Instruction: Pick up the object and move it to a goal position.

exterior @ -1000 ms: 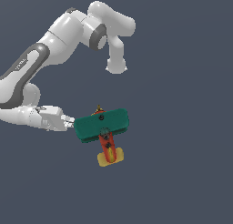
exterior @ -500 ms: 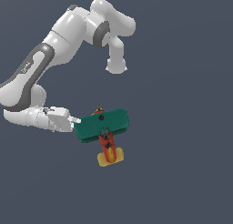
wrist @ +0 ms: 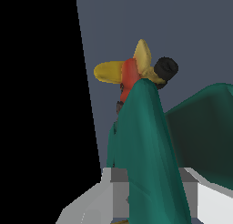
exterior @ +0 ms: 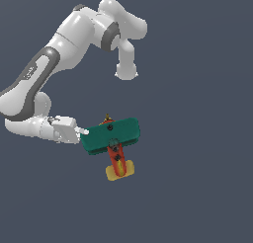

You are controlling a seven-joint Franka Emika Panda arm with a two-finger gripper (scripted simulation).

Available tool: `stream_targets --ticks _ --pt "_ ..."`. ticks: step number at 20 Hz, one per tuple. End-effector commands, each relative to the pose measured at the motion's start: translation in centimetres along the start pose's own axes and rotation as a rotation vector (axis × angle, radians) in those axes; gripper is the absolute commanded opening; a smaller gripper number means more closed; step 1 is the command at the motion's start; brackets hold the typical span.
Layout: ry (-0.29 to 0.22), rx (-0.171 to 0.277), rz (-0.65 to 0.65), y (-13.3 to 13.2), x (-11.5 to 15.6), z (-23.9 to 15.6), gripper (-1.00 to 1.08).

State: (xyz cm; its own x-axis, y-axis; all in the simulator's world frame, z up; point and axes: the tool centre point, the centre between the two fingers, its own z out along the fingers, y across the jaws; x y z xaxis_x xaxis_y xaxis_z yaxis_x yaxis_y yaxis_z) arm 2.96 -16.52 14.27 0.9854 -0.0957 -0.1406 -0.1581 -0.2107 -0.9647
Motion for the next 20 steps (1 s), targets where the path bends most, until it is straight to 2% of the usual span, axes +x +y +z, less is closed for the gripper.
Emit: stream_targets --ticks 1,11,20 --pt "0.0 0.0 0.001 0.1 0.0 0.0 -1.0" --pt "0.0 -0.001 0.001 -0.9 -0.3 0.5 -1.0" --pt "-0.001 -0.003 0.004 -5.0 -1.4 2.6 -1.0"
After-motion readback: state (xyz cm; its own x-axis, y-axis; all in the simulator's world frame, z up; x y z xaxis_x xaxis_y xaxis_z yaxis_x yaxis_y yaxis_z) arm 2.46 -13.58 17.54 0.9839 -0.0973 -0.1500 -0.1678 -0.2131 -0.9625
